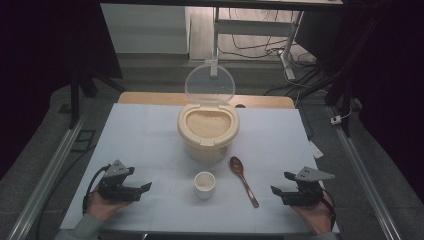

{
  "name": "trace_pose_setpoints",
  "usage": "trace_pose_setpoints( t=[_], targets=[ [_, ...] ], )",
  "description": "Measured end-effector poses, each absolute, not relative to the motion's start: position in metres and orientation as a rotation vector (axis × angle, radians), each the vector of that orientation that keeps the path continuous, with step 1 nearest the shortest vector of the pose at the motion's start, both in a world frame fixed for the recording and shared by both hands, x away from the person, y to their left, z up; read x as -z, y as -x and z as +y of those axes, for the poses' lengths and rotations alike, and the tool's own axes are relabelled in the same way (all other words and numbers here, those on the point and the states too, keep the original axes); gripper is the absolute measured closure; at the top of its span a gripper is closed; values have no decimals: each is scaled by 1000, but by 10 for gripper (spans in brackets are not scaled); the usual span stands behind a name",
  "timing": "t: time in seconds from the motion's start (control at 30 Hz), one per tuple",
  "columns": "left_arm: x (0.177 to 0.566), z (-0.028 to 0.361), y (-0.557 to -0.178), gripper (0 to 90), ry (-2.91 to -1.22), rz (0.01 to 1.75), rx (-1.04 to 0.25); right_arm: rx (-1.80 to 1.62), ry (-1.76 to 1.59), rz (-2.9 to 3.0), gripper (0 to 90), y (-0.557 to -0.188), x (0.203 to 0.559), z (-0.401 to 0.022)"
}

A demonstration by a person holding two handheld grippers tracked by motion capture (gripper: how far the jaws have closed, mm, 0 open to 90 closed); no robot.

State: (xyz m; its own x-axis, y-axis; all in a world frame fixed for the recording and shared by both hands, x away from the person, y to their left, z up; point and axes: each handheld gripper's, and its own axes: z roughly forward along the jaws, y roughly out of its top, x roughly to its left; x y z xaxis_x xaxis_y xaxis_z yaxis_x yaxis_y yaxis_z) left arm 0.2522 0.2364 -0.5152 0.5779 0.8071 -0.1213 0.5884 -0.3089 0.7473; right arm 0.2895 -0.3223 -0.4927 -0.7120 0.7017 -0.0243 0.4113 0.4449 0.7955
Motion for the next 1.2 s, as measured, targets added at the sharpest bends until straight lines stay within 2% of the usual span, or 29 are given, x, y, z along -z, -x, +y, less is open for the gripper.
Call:
trace_pose_setpoints(
  t=[1.2],
  targets=[
    [517,239,-253,121,-2015,1116,-362,-1125,-964,2360,279,-289,491,-313]
  ],
)
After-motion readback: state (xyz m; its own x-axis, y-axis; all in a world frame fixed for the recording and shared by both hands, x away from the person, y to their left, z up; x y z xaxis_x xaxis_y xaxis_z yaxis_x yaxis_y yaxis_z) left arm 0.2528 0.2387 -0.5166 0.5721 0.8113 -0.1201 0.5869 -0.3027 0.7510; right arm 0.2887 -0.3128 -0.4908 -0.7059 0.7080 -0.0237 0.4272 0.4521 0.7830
